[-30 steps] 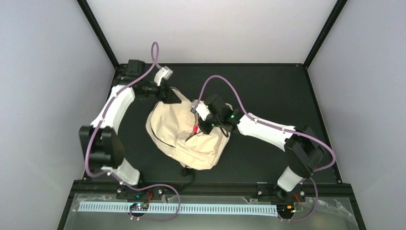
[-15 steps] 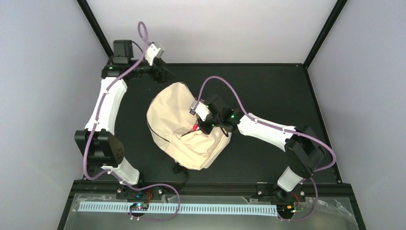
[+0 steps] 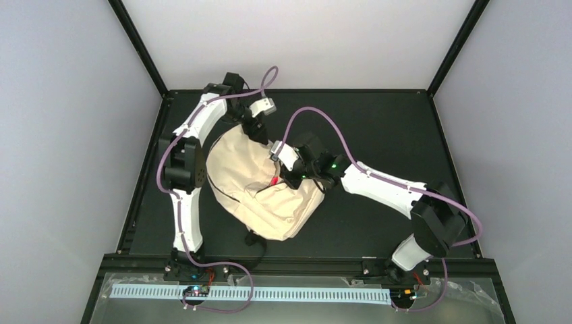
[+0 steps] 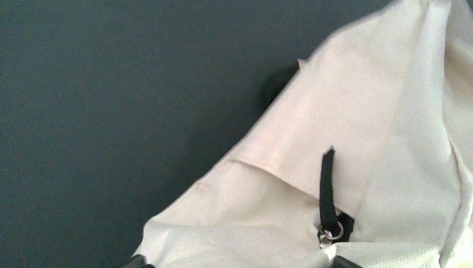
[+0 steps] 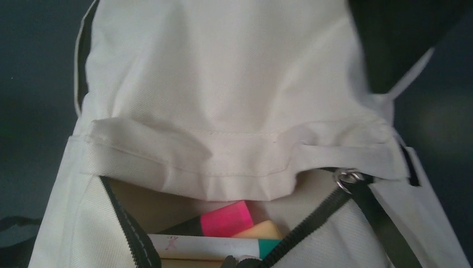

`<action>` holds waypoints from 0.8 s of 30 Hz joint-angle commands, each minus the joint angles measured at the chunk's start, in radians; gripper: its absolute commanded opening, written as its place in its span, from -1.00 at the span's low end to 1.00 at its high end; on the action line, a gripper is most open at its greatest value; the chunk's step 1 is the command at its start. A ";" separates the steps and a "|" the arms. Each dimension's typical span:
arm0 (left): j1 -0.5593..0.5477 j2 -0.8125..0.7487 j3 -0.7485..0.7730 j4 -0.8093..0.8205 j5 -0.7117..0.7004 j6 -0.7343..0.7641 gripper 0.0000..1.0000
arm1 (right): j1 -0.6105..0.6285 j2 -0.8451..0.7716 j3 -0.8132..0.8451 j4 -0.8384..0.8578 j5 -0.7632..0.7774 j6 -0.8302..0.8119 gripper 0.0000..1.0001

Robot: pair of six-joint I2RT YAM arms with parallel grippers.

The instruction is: Pack the student bag

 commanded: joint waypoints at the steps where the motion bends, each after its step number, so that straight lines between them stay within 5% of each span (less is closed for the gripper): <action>1: 0.023 -0.032 -0.071 -0.106 -0.079 0.151 0.37 | -0.002 -0.060 -0.025 0.039 0.012 -0.012 -0.98; 7: 0.086 -0.280 -0.355 -0.130 0.086 0.225 -0.70 | -0.024 -0.032 -0.018 -0.017 0.085 -0.022 -0.92; 9: 0.088 -0.352 -0.444 -0.140 0.093 0.258 -0.95 | -0.023 -0.029 -0.010 -0.029 0.066 -0.028 -0.66; 11: 0.088 -0.414 -0.520 -0.121 0.103 0.270 -0.97 | -0.024 -0.051 -0.008 -0.026 0.001 -0.029 -0.10; 14: 0.089 -0.458 -0.560 -0.088 0.124 0.253 -0.97 | -0.079 -0.116 0.001 0.005 -0.224 0.014 0.29; 18: 0.089 -0.443 -0.494 -0.081 0.178 0.211 -0.97 | -0.193 -0.135 0.034 0.035 -0.472 0.096 0.38; 24: 0.088 -0.478 -0.472 -0.034 0.214 0.137 -0.97 | -0.234 -0.061 0.124 -0.059 -0.374 0.025 0.17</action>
